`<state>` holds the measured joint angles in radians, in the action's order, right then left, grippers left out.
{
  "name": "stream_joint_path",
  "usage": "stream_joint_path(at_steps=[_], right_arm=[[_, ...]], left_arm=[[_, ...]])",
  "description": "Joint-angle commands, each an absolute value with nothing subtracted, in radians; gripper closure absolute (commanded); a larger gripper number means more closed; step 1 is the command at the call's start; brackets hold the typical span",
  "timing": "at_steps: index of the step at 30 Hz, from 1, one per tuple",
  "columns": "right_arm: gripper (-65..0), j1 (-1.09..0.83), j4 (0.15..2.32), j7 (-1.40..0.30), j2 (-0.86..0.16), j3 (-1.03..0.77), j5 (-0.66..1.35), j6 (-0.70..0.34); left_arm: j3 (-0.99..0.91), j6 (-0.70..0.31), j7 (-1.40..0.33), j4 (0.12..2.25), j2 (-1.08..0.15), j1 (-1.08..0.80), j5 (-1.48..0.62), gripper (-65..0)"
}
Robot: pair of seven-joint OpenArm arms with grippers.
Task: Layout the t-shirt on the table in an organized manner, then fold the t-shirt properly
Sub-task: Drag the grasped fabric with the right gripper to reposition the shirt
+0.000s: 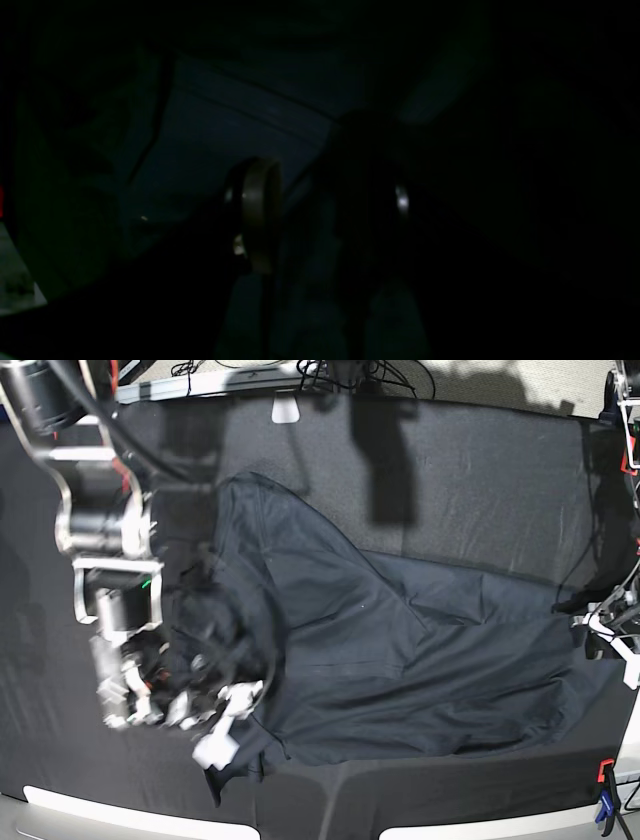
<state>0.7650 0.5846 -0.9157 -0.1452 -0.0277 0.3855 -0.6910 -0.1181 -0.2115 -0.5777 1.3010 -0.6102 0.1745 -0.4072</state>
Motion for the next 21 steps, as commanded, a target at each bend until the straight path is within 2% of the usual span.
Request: stream_joint_path(at_steps=[1,15,21], right_arm=[[-25.5,0.812,0.602,-0.886,-0.146,-0.030,0.385,-0.698],[-25.5,0.789,0.599,-0.719,-0.018,-0.030,0.115,-0.698],[-25.5,0.788,0.591,-0.718,-0.011,0.022,0.050,-0.624]], left_arm=[[-0.126,-0.211,-0.557,1.315,-0.632,0.196,-0.409,-27.6],[-0.126,-0.211,-0.557,1.315,-0.632,0.196,-0.409,-27.6],[-0.126,-0.211,-0.557,1.315,-0.632,0.196,-0.409,-27.6]])
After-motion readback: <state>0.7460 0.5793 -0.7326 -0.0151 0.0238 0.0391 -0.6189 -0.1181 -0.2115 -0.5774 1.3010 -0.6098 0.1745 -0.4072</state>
